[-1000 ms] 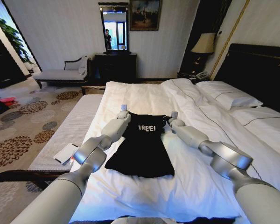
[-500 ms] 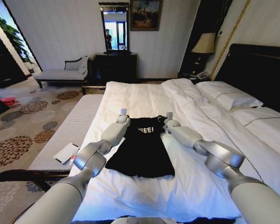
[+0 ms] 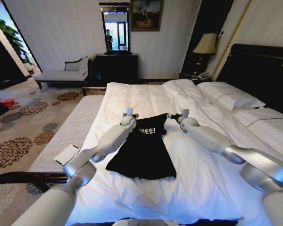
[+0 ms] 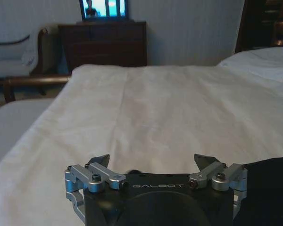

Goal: Fold the clothes on the bed.

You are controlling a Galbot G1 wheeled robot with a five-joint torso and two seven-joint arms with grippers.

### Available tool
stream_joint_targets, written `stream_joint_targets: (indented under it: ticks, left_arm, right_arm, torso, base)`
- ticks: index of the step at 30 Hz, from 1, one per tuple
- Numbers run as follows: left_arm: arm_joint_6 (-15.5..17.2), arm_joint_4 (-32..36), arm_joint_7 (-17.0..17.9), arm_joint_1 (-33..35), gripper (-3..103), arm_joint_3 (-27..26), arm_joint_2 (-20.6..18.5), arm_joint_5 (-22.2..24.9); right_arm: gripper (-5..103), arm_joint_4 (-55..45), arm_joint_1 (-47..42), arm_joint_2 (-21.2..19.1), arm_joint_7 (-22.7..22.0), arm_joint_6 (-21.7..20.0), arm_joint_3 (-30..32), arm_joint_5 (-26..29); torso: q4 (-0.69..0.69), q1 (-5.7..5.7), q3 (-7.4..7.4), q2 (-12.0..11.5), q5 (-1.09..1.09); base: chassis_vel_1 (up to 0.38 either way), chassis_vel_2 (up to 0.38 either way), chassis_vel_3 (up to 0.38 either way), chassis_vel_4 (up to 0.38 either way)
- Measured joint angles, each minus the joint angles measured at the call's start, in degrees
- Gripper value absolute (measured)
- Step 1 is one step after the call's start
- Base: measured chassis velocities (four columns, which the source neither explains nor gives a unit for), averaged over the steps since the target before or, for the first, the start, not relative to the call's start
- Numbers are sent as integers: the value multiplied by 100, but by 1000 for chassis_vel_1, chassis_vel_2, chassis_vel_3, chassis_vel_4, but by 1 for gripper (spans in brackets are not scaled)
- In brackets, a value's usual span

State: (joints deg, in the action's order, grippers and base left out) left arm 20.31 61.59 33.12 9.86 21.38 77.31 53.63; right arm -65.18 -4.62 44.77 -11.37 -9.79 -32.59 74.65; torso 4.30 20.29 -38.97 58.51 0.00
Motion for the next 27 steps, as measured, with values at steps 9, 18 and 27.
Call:
stream_joint_targets:
  ticks: [9, 18, 27]
  left_arm:
    - [-42, 887, 400, 176, 100, 269, -826, 281]
    - [91, 2066, 789, 317, 100, 279, -1679, 724]
    - [175, 3334, 981, 1281, 100, -123, -2547, 859]
  right_arm:
    - [100, -346, -282, -332, 198, -162, -39, -337]
    - [100, -183, -331, -131, 502, -228, -133, -174]
    - [100, -1479, -1307, -1029, 298, -360, 1019, 87]
  torso:
    - [4, 0, -1, 0, 1]
    - [0, 2, -2, 0, 0]
    - [3, 1, 0, 0, -1]
  base:
    - [0, 0, 0, 0]
    - [0, 0, 0, 0]
    - [0, 0, 0, 0]
